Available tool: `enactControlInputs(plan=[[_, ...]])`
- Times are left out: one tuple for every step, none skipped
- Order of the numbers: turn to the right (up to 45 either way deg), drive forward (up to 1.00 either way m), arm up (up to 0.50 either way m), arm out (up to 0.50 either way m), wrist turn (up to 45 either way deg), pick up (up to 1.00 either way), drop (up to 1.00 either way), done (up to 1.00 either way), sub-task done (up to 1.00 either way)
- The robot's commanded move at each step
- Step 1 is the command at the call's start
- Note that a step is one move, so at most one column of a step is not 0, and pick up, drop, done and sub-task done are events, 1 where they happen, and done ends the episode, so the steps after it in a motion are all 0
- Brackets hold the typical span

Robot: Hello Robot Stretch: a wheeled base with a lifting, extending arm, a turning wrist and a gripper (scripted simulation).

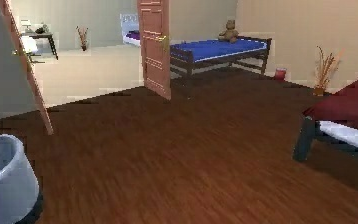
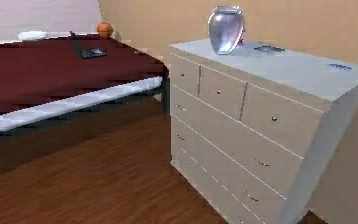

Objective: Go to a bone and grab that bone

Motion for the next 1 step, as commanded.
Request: enactControlInputs(plan=[[-18.0,0.00,0.00,0.00,0.0,0.00,0.00,0.00,0.00]])
